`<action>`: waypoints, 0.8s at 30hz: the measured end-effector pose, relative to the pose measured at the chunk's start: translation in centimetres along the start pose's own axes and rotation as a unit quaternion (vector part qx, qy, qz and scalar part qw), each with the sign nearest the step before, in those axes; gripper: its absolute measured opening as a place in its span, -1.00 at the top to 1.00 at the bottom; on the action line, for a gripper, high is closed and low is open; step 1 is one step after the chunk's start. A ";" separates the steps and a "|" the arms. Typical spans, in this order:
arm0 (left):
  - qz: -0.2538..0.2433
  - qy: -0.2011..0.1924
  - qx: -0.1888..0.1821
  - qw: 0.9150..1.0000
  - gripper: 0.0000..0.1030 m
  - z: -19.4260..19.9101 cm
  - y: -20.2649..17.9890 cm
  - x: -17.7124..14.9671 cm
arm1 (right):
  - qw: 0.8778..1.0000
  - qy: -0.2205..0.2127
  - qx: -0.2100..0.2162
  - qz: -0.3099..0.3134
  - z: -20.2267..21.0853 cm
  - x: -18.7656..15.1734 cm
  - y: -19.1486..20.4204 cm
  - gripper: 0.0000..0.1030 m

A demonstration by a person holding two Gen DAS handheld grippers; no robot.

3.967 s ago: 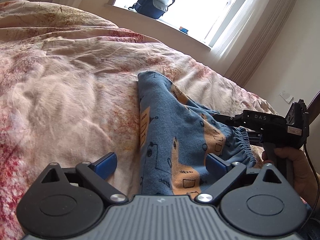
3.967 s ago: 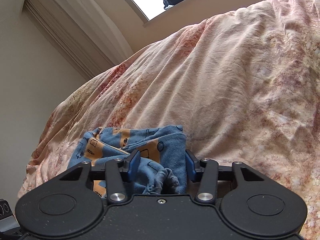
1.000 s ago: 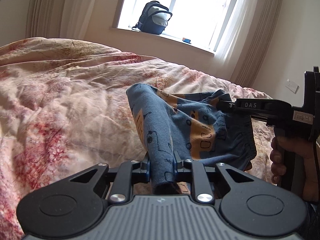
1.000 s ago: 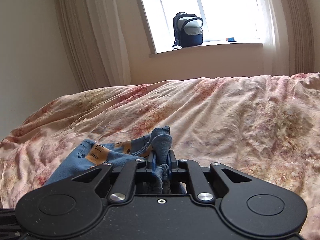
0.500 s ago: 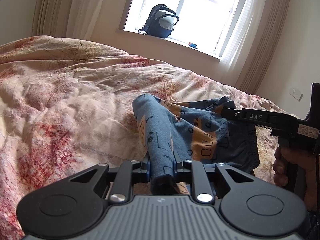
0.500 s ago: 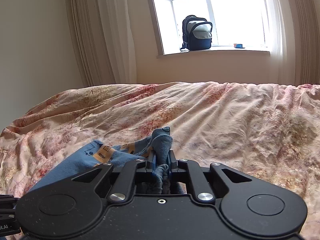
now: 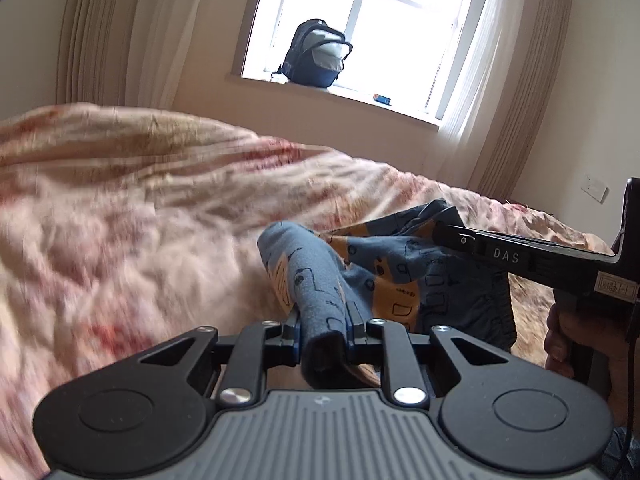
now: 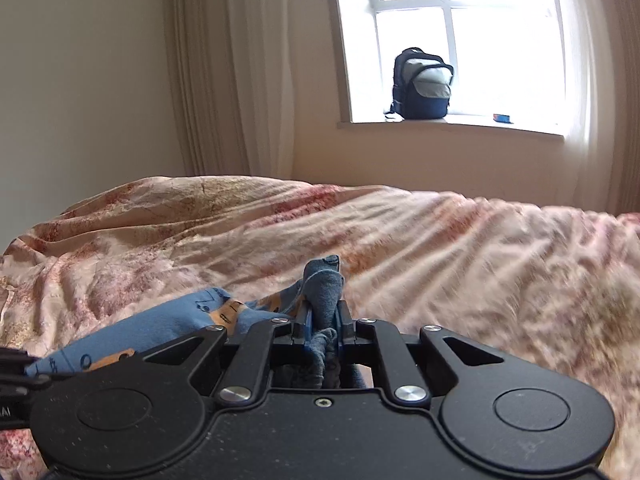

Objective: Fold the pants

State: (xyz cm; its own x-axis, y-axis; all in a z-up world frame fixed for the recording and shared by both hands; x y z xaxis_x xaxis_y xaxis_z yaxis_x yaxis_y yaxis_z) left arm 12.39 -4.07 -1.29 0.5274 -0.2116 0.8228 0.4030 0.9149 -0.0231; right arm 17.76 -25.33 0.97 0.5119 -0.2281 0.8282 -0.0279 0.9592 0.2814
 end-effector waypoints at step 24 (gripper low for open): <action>0.054 0.019 0.048 0.997 0.57 -9.2 8.7 -2.5 | 0.998 0.053 -0.006 0.018 -15.2 -0.6 0.5 0.77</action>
State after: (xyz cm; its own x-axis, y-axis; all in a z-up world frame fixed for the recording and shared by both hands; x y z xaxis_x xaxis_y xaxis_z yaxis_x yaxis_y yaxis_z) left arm 21.43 1.23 -8.80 0.5919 -0.1208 0.7969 0.2690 0.9616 -0.0540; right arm 30.46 -22.18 -6.73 0.5995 -0.1748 0.7811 -0.0374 0.9687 0.2455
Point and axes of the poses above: each gripper's, at about its wrist camera, not at the fingertips, and z roughly against the way its jaws point, y to its left, x to its top, the point moved 4 cm from there along -z, roughly the way its jaws point, and after that the axes turned 12 degrees about -z, right-handed, at the moved point
